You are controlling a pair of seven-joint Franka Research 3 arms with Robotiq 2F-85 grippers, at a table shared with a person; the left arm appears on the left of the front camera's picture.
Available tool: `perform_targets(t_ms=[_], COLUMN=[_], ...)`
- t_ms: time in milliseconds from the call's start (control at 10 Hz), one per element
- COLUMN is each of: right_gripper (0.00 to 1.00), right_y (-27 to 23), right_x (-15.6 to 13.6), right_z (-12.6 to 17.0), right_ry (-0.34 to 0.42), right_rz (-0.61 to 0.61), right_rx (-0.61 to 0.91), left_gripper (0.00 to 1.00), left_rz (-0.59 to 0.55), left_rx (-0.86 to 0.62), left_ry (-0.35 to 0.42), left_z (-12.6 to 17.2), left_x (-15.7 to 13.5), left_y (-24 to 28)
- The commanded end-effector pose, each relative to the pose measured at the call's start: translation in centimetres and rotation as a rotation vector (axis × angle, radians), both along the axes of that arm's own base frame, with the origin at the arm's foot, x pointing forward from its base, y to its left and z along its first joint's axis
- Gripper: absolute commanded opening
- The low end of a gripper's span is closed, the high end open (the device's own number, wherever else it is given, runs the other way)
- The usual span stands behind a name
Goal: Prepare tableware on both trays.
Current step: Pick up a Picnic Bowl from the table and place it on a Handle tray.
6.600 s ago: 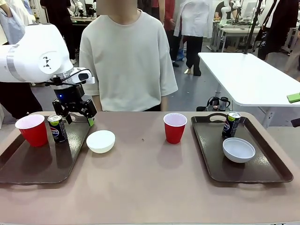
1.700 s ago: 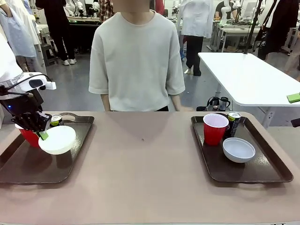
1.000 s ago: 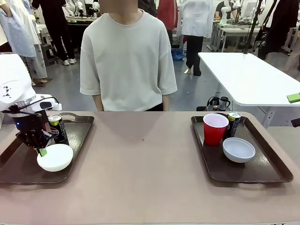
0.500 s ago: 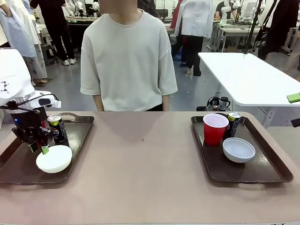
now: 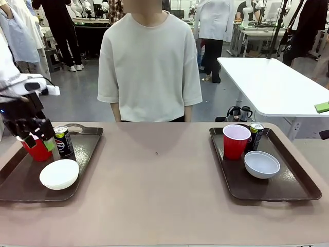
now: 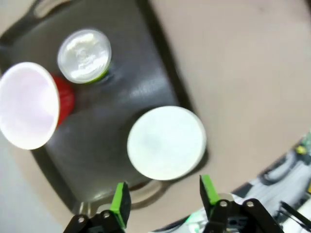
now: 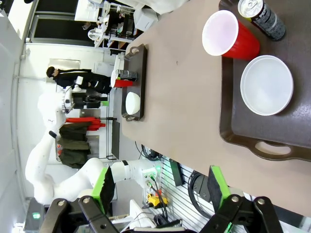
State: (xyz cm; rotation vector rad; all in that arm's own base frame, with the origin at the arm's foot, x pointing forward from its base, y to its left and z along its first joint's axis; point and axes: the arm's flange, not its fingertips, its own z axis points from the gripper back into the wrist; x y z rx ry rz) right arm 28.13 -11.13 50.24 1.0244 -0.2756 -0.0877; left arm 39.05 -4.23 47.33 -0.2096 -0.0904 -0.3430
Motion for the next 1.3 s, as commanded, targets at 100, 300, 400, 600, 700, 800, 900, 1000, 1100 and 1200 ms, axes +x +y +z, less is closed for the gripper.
perform_targets(t_ms=[100,300,400,600,700,800,900,1000,1100,1200], right_gripper=[1.0,1.0,1.0,1.0,1.0,1.0,1.0,1.0,1.0,1.0], right_y=[0.1,0.1,0.1,0.1,0.1,0.1,0.1,0.1,0.1,0.1], right_x=[0.1,0.1,0.1,0.1,0.1,0.1,0.1,0.1,0.1,0.1], right_z=[0.0,0.0,0.0,0.0,0.0,0.0,0.0,0.0,0.0,0.0], right_ry=[-0.018,-0.018,-0.018,-0.018,-0.018,-0.018,-0.018,-0.018,-0.018,-0.018], right_rz=[0.002,0.002,0.002,0.002,0.002,0.002,0.002,0.002,0.002,0.002], right_rx=[0.022,0.022,0.022,0.022,0.022,0.022,0.022,0.022,0.022,0.022], left_gripper=[1.0,1.0,1.0,1.0,1.0,1.0,1.0,1.0,1.0,1.0], left_rz=[-0.066,-0.066,-0.046,0.023,0.033,0.049,0.073,0.06,0.06,0.06], left_rx=[-0.347,-0.541,-0.643,-0.799,-0.844,-0.875,-0.871,-0.832,-0.832,-0.832], left_ry=[0.018,0.032,0.042,-0.004,-0.015,0.007,0.031,0.007,0.007,0.007], left_z=[2.8,2.5,2.7,2.3,1.7,1.1,0.8,1.5,1.5,1.5], left_x=[-1.2,-1.5,-2.0,-2.5,-2.7,-2.6,-2.0,-3.4,-3.4,-3.4], left_y=[4.2,7.5,10.2,13.1,13.7,14.3,14.8,14.4,14.4,14.4])
